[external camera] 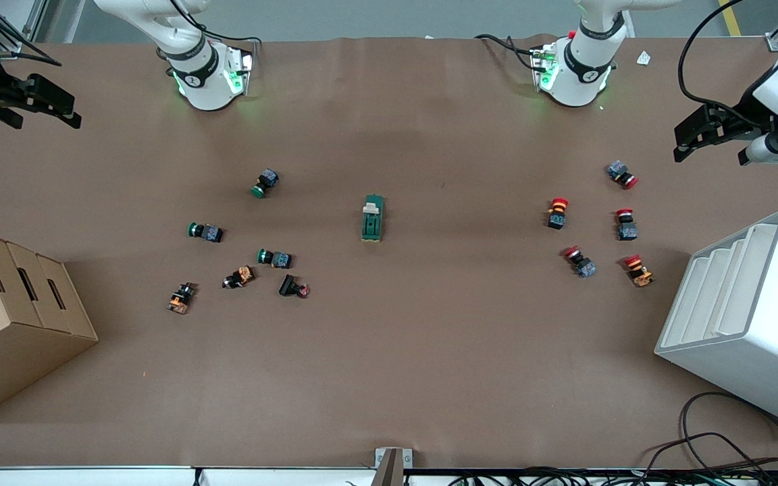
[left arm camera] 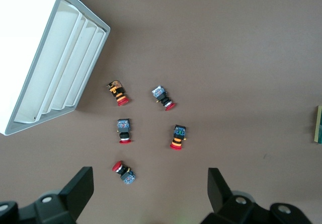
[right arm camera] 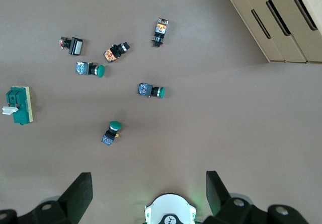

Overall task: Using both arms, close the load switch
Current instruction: 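Move the left gripper over the green load switch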

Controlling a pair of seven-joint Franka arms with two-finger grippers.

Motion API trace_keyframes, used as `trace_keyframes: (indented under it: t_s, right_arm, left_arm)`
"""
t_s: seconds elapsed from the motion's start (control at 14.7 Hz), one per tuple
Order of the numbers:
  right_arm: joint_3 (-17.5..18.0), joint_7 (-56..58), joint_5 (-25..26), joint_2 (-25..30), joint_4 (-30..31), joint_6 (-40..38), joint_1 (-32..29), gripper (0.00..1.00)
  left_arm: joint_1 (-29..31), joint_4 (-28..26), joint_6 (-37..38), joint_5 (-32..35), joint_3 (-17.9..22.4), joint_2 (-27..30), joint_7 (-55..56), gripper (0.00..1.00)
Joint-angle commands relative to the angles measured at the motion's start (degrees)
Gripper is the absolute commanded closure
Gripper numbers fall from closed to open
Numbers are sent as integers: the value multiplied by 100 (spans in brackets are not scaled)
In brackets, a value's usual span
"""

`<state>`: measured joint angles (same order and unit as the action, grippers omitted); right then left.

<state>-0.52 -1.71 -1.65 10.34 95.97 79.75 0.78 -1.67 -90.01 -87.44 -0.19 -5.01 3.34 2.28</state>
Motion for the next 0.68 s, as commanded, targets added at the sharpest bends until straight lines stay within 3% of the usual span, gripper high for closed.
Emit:
trace_keyframes:
  t_s: [0.0, 0.34, 0.61]
  right_arm:
    - [-36, 39, -81, 206, 229, 128, 28, 0]
    - [-45, 39, -72, 162, 18, 76, 19, 0]
    - [-45, 39, -64, 162, 18, 76, 19, 0]
  left_arm:
    - [-8, 176, 105, 63, -18, -70, -18, 0]
    - [-96, 237, 70, 54, -18, -219, -9, 0]
    - [-333, 299, -88, 202, -220, -657, 0, 0]
